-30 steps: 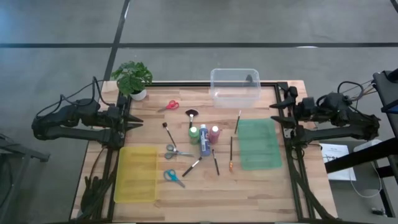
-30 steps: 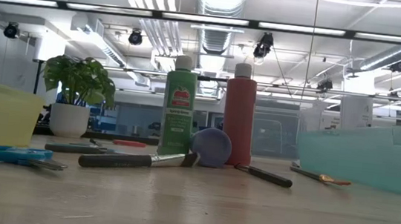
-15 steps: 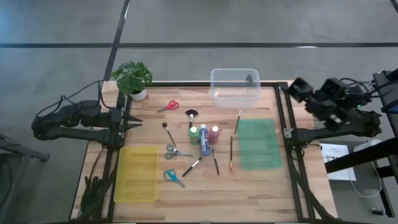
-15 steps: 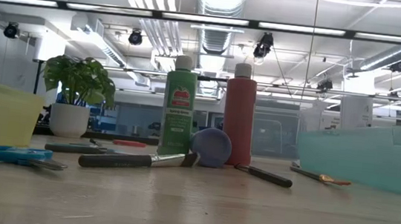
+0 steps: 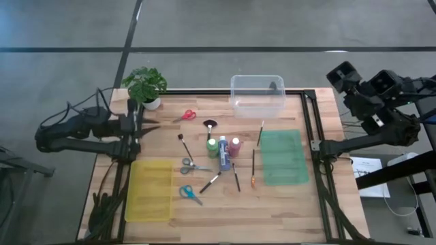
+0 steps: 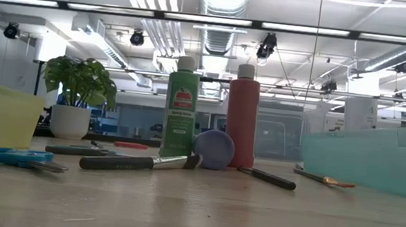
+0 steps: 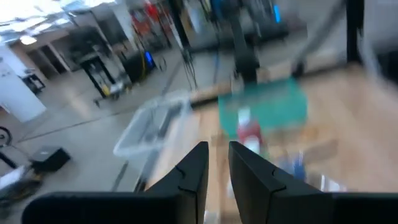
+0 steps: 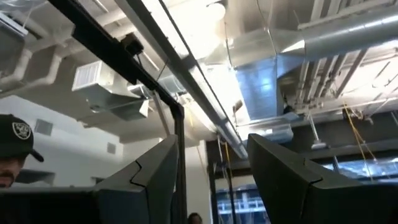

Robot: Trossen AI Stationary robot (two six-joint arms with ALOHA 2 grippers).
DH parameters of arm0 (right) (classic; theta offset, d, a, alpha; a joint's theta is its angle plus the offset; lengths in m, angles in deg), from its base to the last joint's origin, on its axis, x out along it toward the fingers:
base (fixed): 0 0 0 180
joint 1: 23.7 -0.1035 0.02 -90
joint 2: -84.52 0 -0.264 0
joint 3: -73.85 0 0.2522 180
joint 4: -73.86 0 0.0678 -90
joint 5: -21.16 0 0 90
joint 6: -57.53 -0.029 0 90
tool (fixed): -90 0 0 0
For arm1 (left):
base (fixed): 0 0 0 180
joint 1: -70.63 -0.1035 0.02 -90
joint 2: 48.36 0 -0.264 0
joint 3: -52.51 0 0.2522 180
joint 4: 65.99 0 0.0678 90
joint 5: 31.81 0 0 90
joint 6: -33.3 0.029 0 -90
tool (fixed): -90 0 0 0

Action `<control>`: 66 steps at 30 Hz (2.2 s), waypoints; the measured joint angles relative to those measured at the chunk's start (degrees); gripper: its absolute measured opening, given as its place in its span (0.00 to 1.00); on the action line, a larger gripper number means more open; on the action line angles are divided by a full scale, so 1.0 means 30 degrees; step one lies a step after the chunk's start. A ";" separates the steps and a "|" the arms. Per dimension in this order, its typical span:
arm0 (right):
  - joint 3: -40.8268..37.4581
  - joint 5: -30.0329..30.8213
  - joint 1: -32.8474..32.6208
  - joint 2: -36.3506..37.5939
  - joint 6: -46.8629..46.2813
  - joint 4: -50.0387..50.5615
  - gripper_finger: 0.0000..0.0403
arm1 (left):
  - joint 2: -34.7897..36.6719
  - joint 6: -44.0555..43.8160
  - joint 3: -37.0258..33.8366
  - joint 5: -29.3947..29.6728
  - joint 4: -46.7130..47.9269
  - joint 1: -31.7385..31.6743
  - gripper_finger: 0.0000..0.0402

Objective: Pick & Place Paint Supplies
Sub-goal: Put the red paint bottle into the transparent bin

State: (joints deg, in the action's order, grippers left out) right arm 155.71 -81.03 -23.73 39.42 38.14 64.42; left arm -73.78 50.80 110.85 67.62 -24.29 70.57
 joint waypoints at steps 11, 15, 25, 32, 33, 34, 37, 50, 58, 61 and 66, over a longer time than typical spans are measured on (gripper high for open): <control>0.2410 0.0734 -0.0073 -0.1677 -0.1008 0.6646 0.48 | -0.3312 -1.1484 -0.0007 0.1252 -1.3818 -0.0051 0.18; 0.3314 0.1633 -0.0073 -0.2245 -0.1722 1.0574 0.48 | -0.4203 -1.1694 0.0214 0.1248 -1.5527 -0.0051 0.18; 0.4679 0.1540 -0.0066 -0.3490 -0.1765 1.3866 0.48 | -0.6205 -1.1364 0.0277 0.0476 -1.7220 -0.0066 0.18; 0.4944 0.1237 -0.0073 -0.3913 -0.0372 1.4420 0.48 | -0.7753 -0.9806 0.1237 -0.1193 -2.0324 -0.0066 0.20; 0.4957 0.1035 -0.0066 -0.4011 -0.0218 1.4517 0.48 | -0.7841 -0.9258 0.1652 -0.1333 -2.0239 -0.0059 0.21; 0.4960 0.0866 -0.0064 -0.4130 -0.0126 1.4623 0.48 | -0.7896 -0.8735 0.2068 -0.1534 -2.0096 -0.0033 0.23; 0.4952 0.0573 -0.0058 -0.4618 -0.0046 1.4728 0.48 | -0.7951 -0.7130 0.3723 -0.1707 -1.8155 -0.0015 0.33; 0.7675 0.0381 -0.0066 -0.8581 0.1521 2.0102 0.48 | -0.8568 -0.6211 1.0362 0.2658 0.1659 0.0011 0.58; 1.1552 0.0366 -0.0292 -1.2912 0.4310 2.6155 0.48 | -0.8616 -0.6476 0.9217 0.3016 0.2123 0.0204 0.58; 1.2714 0.0545 -0.0277 -1.4400 0.5392 2.8995 0.48 | -0.8616 -0.6479 0.8963 0.3085 0.2145 0.0217 0.58; 1.3392 0.0556 -0.0389 -1.6499 0.6537 3.1106 0.48 | -0.8649 -0.6468 0.8328 0.3066 0.2166 0.0481 0.58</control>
State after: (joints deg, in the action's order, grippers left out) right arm 195.89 -79.36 -24.90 -10.08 57.76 157.74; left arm -99.73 31.39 135.83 76.82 -17.79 72.02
